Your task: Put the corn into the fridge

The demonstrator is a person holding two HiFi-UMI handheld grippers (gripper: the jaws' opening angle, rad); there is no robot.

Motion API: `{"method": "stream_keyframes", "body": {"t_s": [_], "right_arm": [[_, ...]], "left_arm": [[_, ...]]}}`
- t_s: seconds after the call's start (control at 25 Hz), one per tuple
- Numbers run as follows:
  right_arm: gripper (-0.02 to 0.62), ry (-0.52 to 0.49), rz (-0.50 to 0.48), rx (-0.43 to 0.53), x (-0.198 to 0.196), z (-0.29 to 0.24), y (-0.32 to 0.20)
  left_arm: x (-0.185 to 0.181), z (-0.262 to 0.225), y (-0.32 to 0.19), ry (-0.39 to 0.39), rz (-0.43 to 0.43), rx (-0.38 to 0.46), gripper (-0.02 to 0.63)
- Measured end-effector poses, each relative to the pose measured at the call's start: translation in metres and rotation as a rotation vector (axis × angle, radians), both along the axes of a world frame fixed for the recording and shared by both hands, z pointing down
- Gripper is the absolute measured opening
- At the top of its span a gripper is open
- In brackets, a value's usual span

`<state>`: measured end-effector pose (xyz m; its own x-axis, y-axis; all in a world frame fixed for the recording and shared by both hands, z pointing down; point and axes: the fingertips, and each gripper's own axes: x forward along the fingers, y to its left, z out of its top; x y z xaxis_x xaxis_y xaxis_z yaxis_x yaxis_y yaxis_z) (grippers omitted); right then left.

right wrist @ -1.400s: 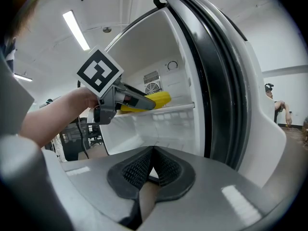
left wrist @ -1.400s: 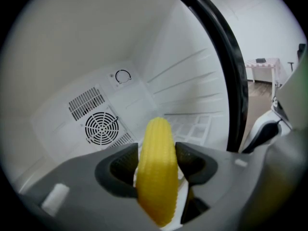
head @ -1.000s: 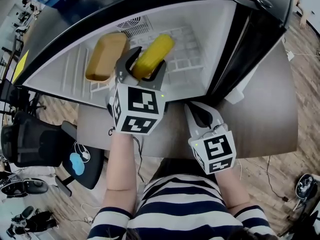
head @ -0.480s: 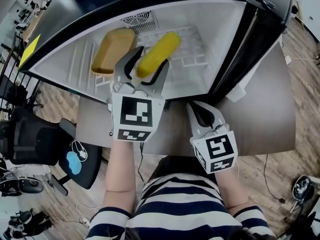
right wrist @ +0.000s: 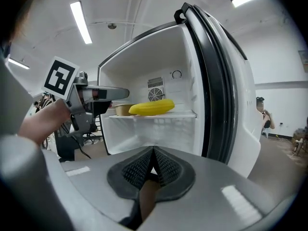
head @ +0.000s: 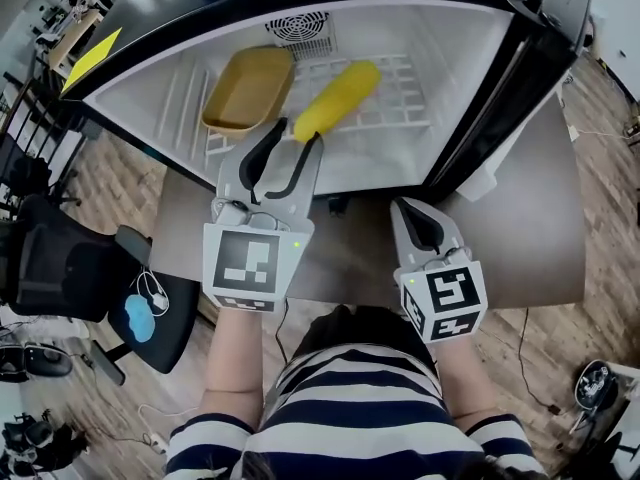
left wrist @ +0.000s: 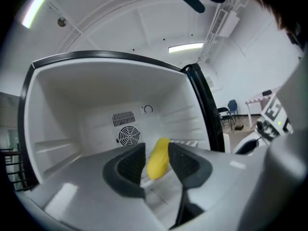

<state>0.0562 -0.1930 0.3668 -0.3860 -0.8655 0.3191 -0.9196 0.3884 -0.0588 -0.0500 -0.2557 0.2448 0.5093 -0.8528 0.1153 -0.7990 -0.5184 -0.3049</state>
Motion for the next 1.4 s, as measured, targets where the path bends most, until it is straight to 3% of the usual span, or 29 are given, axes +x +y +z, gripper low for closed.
{"method": "stream_keyframes", "body": {"t_s": [0.48, 1.16, 1.4], "right_arm": [[-0.002, 0.032, 0.009, 0.007, -0.008, -0.005, 0.01], [-0.002, 0.046, -0.025, 0.004, -0.022, -0.004, 0.011], [-0.002, 0.048, -0.042, 0.006, -0.026, -0.003, 0.009]], "left_arm": [[-0.037, 0.031, 0.039, 0.044, -0.022, -0.081, 0.0], [-0.076, 0.099, 0.065, 0.007, -0.173, -0.26, 0.0], [-0.084, 0.107, 0.069, -0.016, -0.207, -0.279, 0.0]]}}
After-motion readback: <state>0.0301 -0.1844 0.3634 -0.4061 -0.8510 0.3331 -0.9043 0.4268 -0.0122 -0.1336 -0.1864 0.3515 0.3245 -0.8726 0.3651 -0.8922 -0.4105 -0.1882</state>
